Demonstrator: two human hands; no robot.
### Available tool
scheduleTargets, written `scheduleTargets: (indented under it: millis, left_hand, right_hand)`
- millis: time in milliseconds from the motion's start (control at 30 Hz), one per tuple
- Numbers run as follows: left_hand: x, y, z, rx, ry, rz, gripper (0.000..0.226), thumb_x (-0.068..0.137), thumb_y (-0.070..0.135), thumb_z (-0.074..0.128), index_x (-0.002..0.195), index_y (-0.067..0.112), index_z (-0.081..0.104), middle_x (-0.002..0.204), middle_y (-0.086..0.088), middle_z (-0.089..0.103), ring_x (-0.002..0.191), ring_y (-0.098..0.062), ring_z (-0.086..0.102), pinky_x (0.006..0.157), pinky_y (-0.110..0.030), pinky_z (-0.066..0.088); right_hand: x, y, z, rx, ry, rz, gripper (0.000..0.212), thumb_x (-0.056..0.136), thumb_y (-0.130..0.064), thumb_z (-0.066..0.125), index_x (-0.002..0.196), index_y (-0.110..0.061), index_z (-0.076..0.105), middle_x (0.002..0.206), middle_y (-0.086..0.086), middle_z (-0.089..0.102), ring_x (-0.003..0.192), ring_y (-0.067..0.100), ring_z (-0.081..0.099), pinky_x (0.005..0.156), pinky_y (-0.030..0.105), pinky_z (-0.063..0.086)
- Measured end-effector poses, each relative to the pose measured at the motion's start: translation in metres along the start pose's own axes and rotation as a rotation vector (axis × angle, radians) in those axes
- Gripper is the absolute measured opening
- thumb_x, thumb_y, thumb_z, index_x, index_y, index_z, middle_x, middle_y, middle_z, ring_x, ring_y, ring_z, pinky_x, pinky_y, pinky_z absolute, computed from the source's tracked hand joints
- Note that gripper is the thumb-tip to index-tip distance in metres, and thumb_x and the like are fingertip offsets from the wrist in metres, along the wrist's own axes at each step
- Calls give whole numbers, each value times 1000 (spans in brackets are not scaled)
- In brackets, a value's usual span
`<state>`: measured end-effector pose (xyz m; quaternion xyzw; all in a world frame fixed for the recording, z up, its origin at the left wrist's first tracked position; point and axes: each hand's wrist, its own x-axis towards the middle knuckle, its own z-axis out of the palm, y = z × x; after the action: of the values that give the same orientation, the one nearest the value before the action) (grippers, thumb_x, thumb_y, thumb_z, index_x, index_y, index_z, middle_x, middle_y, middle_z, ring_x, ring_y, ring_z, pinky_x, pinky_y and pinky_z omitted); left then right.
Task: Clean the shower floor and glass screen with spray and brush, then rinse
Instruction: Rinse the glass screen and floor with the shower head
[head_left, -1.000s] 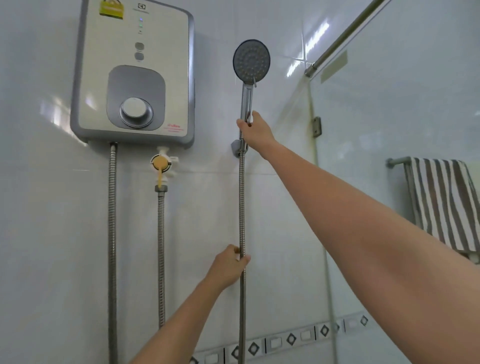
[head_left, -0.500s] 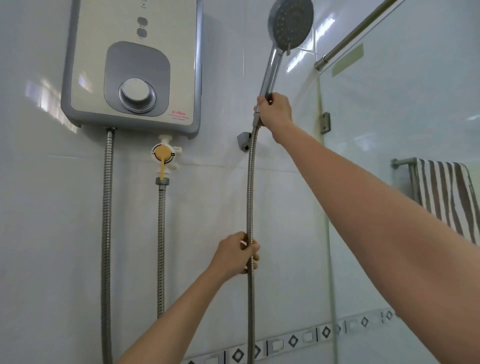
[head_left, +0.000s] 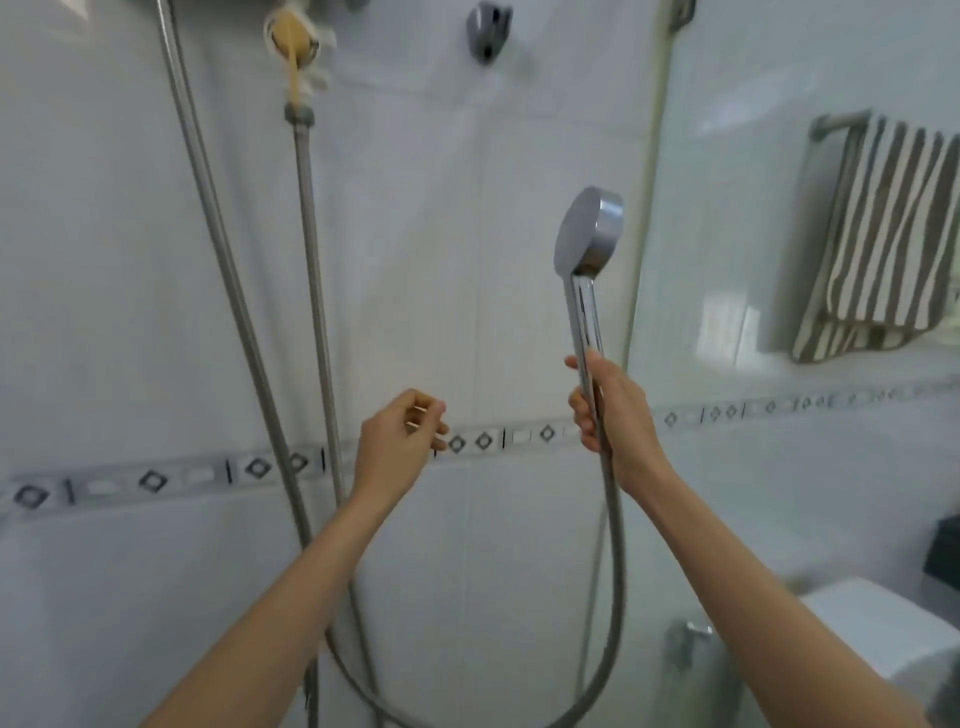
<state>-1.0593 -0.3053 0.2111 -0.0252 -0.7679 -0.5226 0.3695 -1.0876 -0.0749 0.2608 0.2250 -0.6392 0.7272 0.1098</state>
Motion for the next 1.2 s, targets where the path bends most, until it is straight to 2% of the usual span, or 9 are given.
scheduleTargets:
  millis: [200, 333, 467, 533, 700, 867, 1000, 1067, 1200]
  left_hand:
    - [-134, -104, -17, 193, 334, -268, 16, 95, 27, 60, 81, 19, 59, 71, 3, 68, 69, -17, 68, 66, -29, 48]
    - [-181, -149, -31, 377, 527, -521, 24, 90, 27, 66, 102, 8, 60, 103, -17, 63, 101, -39, 58, 80, -41, 44]
    - [-183, -182, -36, 286, 348, -932, 54, 97, 43, 53, 128, -1, 51, 126, -26, 56, 107, -38, 56, 86, -44, 47]
    - [-183, -192, -35, 202, 269, -945, 51, 101, 42, 43, 122, -3, 54, 116, -26, 63, 92, -35, 60, 70, -34, 45]
    - [-178, -202, -38, 203, 290, -1030, 52, 103, 39, 39, 114, -7, 59, 107, -23, 65, 95, -36, 63, 70, -35, 46]
    - [-168, -196, -42, -635, 417, -1116, 39, 92, 48, 61, 90, 9, 58, 60, -10, 66, 49, -23, 65, 46, -21, 52]
    - [-182, -200, -46, -942, 450, -1088, 40, 102, 39, 46, 120, 4, 54, 105, -16, 69, 83, -24, 71, 73, -28, 56]
    - [-198, -210, -40, -862, 474, -1122, 46, 107, 33, 32, 131, -1, 51, 120, -18, 63, 103, -28, 66, 84, -30, 50]
    - [-215, -234, -21, -327, 431, -1257, 43, 100, 11, 38, 141, 1, 46, 99, -13, 58, 77, -23, 56, 61, -28, 46]
  right_hand:
    - [-101, 103, -38, -177, -105, 198, 38, 93, -46, 49, 93, -8, 44, 58, 0, 41, 43, 9, 32, 39, 21, 24]
    - [-137, 132, -55, -144, -170, 316, 46, 91, -54, 47, 98, -10, 57, 70, 10, 48, 52, 16, 43, 43, 26, 36]
    - [-155, 142, -63, -119, -150, 421, 82, 58, -84, 59, 99, -13, 63, 65, 1, 50, 50, 11, 43, 41, 22, 36]
    - [-160, 145, -64, -112, -131, 500, 72, 69, -78, 56, 98, -12, 63, 60, -2, 47, 45, 10, 37, 38, 20, 28]
    - [-173, 150, -66, -164, -122, 486, 37, 92, -51, 48, 101, -17, 60, 60, 2, 41, 45, 12, 32, 42, 21, 25]
    - [-178, 154, -67, -117, -139, 454, 48, 79, -63, 55, 96, -18, 59, 67, 6, 48, 49, 16, 41, 41, 24, 33]
    - [-177, 159, -74, -76, -125, 414, 81, 61, -79, 64, 102, -9, 62, 72, 8, 51, 55, 17, 49, 45, 29, 44]
    - [-176, 160, -77, -76, -123, 406, 88, 56, -82, 63, 104, -9, 62, 70, 7, 50, 53, 14, 47, 44, 26, 43]
    - [-178, 159, -87, -68, -106, 441, 90, 52, -84, 64, 104, -11, 63, 68, 3, 48, 47, 10, 43, 39, 21, 37]
